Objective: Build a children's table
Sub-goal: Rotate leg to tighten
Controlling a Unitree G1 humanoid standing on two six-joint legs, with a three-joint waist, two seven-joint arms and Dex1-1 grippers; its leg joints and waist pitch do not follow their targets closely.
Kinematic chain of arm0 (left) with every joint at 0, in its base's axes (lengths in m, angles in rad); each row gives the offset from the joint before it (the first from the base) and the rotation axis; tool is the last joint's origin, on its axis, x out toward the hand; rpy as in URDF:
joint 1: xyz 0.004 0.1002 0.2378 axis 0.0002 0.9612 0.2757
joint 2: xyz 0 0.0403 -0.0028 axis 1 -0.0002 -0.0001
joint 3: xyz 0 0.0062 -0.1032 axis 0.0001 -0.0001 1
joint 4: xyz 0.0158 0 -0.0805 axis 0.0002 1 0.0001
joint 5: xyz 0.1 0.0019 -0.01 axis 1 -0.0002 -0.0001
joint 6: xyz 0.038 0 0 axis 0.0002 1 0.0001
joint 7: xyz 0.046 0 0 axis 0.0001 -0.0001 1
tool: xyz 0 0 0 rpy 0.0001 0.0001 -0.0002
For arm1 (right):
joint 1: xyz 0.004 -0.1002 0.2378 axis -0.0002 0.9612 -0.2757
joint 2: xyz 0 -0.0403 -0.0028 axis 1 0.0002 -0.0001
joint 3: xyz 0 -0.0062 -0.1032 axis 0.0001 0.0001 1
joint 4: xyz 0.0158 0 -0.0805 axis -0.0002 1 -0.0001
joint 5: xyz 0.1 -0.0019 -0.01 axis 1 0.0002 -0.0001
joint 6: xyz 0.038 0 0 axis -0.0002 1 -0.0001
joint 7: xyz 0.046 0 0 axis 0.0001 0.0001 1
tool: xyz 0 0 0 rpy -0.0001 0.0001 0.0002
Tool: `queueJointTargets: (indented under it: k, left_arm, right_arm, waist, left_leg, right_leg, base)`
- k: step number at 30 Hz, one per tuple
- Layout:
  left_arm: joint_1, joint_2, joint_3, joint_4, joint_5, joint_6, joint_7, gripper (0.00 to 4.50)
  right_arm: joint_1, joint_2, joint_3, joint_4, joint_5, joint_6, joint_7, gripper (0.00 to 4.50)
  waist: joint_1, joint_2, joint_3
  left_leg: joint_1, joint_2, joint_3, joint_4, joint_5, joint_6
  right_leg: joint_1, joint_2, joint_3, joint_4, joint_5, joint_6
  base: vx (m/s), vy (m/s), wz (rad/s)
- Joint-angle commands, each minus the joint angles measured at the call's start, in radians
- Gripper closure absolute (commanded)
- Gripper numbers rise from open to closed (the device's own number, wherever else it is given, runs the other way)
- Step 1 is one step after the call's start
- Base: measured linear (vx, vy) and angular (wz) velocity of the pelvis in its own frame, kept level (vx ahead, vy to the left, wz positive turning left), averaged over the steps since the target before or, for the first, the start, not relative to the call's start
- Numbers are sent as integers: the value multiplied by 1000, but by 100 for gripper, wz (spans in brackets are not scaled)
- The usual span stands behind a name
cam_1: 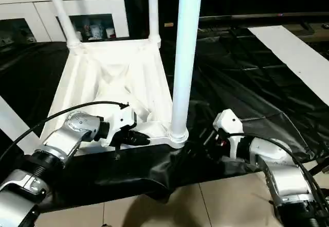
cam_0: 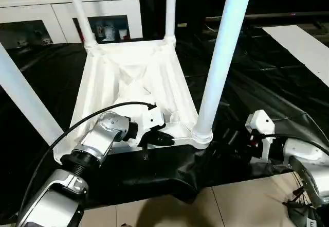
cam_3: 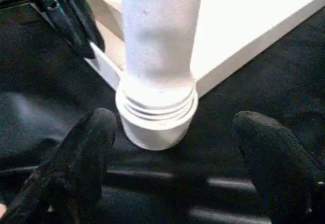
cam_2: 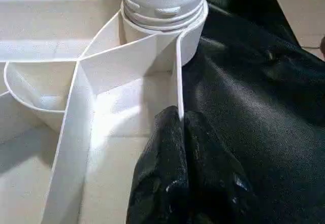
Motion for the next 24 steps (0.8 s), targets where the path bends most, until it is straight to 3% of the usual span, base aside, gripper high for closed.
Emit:
queueJointTargets:
  k: [1, 3, 4, 5, 6, 7, 10, 11, 12, 13, 15, 16, 17, 19, 20, 21, 22, 23, 24]
  left_arm:
    - [9, 6, -29, -15, 36, -7, -8, 450]
    - [2, 2, -10, -16, 34, 14, 23, 450]
    - [1, 1, -2, -21, 28, 26, 26, 450]
    - [2, 0, 14, -39, 8, 57, 24, 450]
    - [6, 0, 27, -53, -8, 84, 23, 423]
    - [14, 3, 37, -81, -24, 106, 17, 407]
    - [35, 12, 51, -135, -51, 127, 7, 386]
    - [60, 27, 62, -181, -69, 117, 1, 375]
    - [65, 30, 65, -190, -72, 115, 2, 366]
    - [83, 42, 82, -229, -91, 111, 0, 357]
    - [136, 60, 147, -359, -182, 171, -9, 357]
    - [150, 60, 163, -388, -199, 192, 1, 357]
    - [187, 59, 204, -459, -236, 245, 31, 357]
    - [245, 47, 250, -544, -256, 302, 94, 357]
    - [263, 34, 265, -567, -260, 318, 124, 357]
    - [325, -24, 325, -643, -273, 363, 238, 357]
    - [345, -42, 341, -660, -280, 365, 266, 357]
    - [392, -81, 375, -693, -292, 359, 325, 357]
    - [426, -102, 391, -711, -300, 341, 360, 357]
  right_arm:
    - [4, -4, 1, -19, 10, 0, 0, 54]
    - [10, -2, 4, -24, 12, -2, -5, 54]
    - [12, -1, 4, -26, 12, -2, -6, 54]
    - [18, 0, 3, -29, 12, -4, -8, 54]
    - [24, 2, 2, -31, 10, -7, -12, 50]
    - [34, 2, -4, -38, 10, -6, -17, 48]
    - [53, 2, -21, -55, 19, 0, -26, 48]
    - [75, 4, -34, -77, 29, 10, -35, 48]
    - [80, 4, -36, -84, 32, 14, -35, 48]
    - [98, 3, -44, -109, 43, 27, -38, 48]
    - [134, 16, -69, -158, 65, 54, -72, 48]
    - [142, 24, -74, -172, 71, 60, -84, 48]
    - [164, 45, -86, -208, 86, 77, -117, 48]
    - [188, 83, -99, -241, 86, 87, -181, 48]
    - [195, 96, -100, -250, 84, 88, -199, 48]
    - [217, 141, -103, -281, 68, 85, -269, 48]
    - [223, 156, -103, -291, 63, 78, -289, 48]
    - [240, 187, -102, -320, 62, 65, -323, 48]
    - [253, 206, -100, -344, 69, 60, -335, 48]
  waist:
    - [-2, -7, -59]
    - [-3, 2, -59]
    - [-3, -3, -58]
    - [-3, 2, -58]
    - [-2, 10, -58]
    - [-4, 5, -58]
    - [-5, 8, -59]
    - [-5, 18, -60]
    - [-7, 11, -59]
    - [-7, 13, -58]
    - [-8, 26, -58]
    - [-9, 25, -58]
    - [-12, 35, -55]
    - [-20, 45, -48]
    - [-25, 42, -49]
    - [-34, 61, -46]
    - [-36, 56, -45]
    - [-39, 63, -46]
    - [-42, 63, -46]
  left_leg:
    - [6, 10, 10, -60, -230, 65]
    - [7, 9, 8, -60, -236, 61]
    - [7, 9, 9, -59, -243, 61]
    - [7, 9, 9, -60, -245, 57]
    - [9, 9, 8, -61, -250, 56]
    - [6, 9, 8, -61, -252, 51]
    - [5, 10, 7, -60, -241, 58]
    - [6, 10, 6, -60, -240, 60]
    - [4, 9, 7, -59, -240, 66]
    - [4, 8, 7, -59, -238, 69]
    - [2, 9, 6, -60, -238, 72]
    - [3, 10, 6, -61, -237, 71]
    - [5, 10, 8, -62, -261, 68]
    - [5, 8, 7, -67, -312, 54]
    - [5, 6, 7, -66, -319, 52]
    - [4, 4, 7, -66, -334, 42]
    - [0, 6, 6, -67, -328, 40]
    - [3, 2, 6, -64, -335, 39]
    - [-1, -1, 5, -63, -334, 43]
  right_leg:
    - [53, -25, 18, -57, -185, -235]
    - [54, -25, 18, -57, -180, -239]
    - [53, -25, 17, -59, -188, -239]
    - [54, -26, 18, -57, -190, -241]
    - [53, -26, 17, -59, -195, -243]
    - [56, -25, 17, -57, -188, -247]
    - [57, -26, 17, -57, -181, -253]
    - [57, -25, 16, -56, -169, -257]
    - [58, -23, 16, -56, -160, -256]
    - [58, -22, 16, -56, -161, -254]
    - [60, -25, 16, -55, -170, -256]
    - [59, -24, 15, -55, -172, -257]
    - [54, -23, 14, -59, -203, -255]
    - [51, -20, 11, -66, -292, -229]
    - [50, -19, 10, -70, -320, -216]
    - [48, -18, 10, -74, -357, -197]
    - [51, -19, 9, -78, -362, -187]
    - [44, -18, 7, -83, -412, -167]
    - [44, -15, 6, -87, -433, -147]
  base:
    - [0, 0, 0]
    - [0, 0, 0]
    - [0, 0, 0]
    - [0, 0, 0]
    - [0, 0, 0]
    - [0, 0, 0]
    - [0, 0, 0]
    - [0, 0, 0]
    - [0, 0, 0]
    - [0, 0, 0]
    - [0, 0, 0]
    - [0, 0, 0]
    - [0, 0, 0]
    - [0, 0, 0]
    - [0, 0, 0]
    - [0, 0, 0]
    - [0, 0, 0]
    - [0, 0, 0]
    - [0, 0, 0]
